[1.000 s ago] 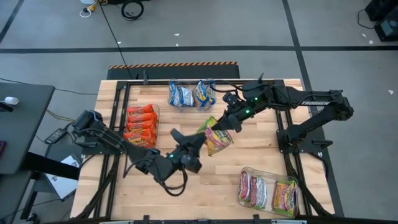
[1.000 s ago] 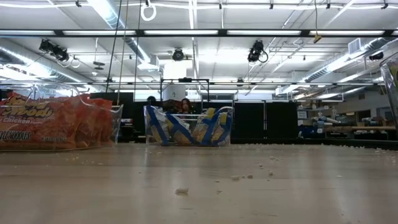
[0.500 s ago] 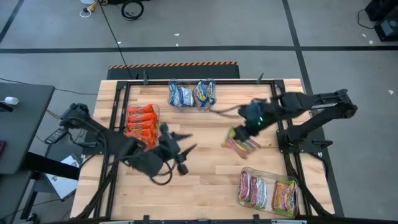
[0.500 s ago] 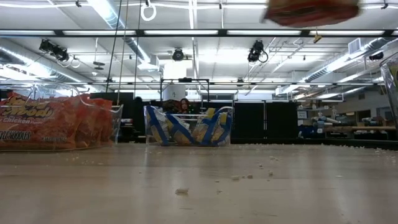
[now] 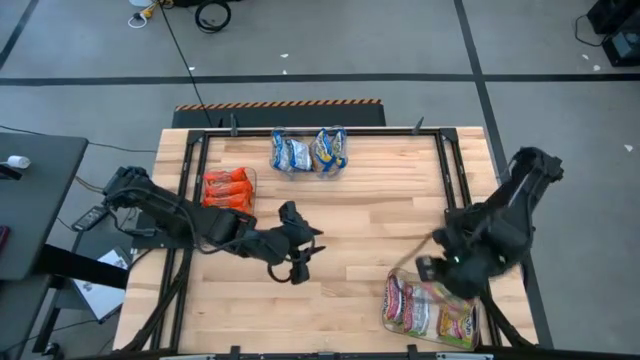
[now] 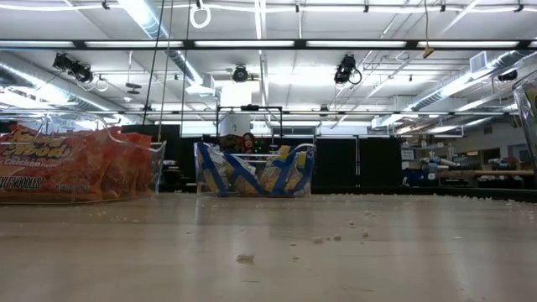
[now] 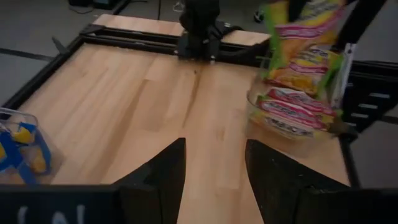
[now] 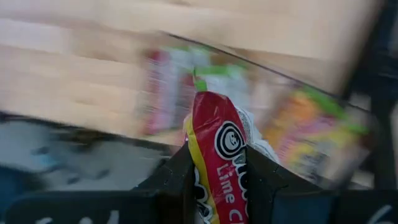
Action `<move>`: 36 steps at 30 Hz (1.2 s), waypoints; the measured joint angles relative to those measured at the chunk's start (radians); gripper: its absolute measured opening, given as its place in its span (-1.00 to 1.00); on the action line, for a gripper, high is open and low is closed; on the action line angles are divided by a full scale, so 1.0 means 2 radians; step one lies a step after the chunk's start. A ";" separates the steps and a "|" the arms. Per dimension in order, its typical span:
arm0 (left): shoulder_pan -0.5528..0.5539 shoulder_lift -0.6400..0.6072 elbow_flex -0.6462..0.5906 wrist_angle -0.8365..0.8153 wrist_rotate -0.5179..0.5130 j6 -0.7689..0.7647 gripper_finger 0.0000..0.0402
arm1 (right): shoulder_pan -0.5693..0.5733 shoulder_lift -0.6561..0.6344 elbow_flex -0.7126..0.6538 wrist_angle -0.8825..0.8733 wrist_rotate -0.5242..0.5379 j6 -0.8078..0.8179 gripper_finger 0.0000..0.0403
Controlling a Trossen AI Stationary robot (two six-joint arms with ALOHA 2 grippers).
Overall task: Sort Maruchan noodles
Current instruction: Put the green noodles into the right transparent bin
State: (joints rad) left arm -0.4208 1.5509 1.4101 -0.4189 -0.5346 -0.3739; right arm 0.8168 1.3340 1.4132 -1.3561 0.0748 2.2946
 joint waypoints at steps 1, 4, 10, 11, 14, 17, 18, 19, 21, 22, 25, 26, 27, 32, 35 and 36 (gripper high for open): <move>0.003 0.000 0.000 0.000 0.000 0.005 -0.16 | 0.015 0.009 0.000 -0.012 -0.012 0.018 -0.51; 0.012 0.000 0.000 0.004 0.000 0.011 -0.16 | 0.041 0.046 0.000 -0.043 -0.059 0.041 -0.50; 0.021 0.000 0.000 0.016 0.000 0.013 -0.16 | 0.043 0.116 -0.001 -0.057 -0.077 0.048 -0.49; 0.021 0.000 0.000 0.017 0.000 0.009 -0.16 | 0.042 0.124 -0.004 -0.055 -0.076 0.048 -0.49; 0.016 0.000 0.000 0.021 0.020 -0.003 -0.16 | 0.039 0.139 -0.024 -0.046 -0.075 0.054 -0.48; 0.009 0.000 0.000 0.021 0.051 -0.021 -0.16 | 0.032 0.138 -0.060 -0.014 -0.076 0.059 -0.48; 0.006 0.000 0.000 0.019 0.057 -0.031 -0.16 | 0.028 0.136 -0.074 0.004 -0.076 0.060 -0.48; 0.004 0.001 0.000 0.016 0.062 -0.037 -0.16 | 0.025 0.133 -0.087 0.022 -0.075 0.060 -0.48; 0.000 0.004 0.000 0.012 0.065 -0.049 -0.16 | 0.018 0.123 -0.113 0.051 -0.074 0.059 -0.48; -0.004 0.005 0.000 0.008 0.065 -0.056 -0.16 | 0.015 0.117 -0.125 0.056 -0.074 0.056 -0.48; -0.013 0.006 0.001 0.010 0.064 -0.076 -0.16 | 0.012 0.100 -0.153 0.054 -0.082 0.038 -0.48; -0.016 0.008 0.001 0.011 0.065 -0.085 -0.16 | 0.014 0.093 -0.160 0.048 -0.086 0.025 -0.48; -0.021 0.009 0.001 0.008 0.065 -0.091 -0.16 | 0.016 0.085 -0.166 0.045 -0.091 0.009 -0.48; -0.033 0.019 0.001 0.008 0.054 -0.127 -0.16 | 0.036 0.055 -0.190 0.047 -0.131 -0.105 -0.44; -0.035 0.033 0.001 0.020 0.038 -0.162 -0.16 | 0.048 0.049 -0.196 0.047 -0.148 -0.168 -0.40; -0.035 0.039 0.001 0.025 0.035 -0.175 -0.16 | 0.050 0.049 -0.197 0.046 -0.156 -0.184 -0.38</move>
State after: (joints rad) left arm -0.4909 1.6285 1.4117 -0.3691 -0.4655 -0.7235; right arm 0.9176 1.4311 1.0184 -1.2644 -0.2374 1.9259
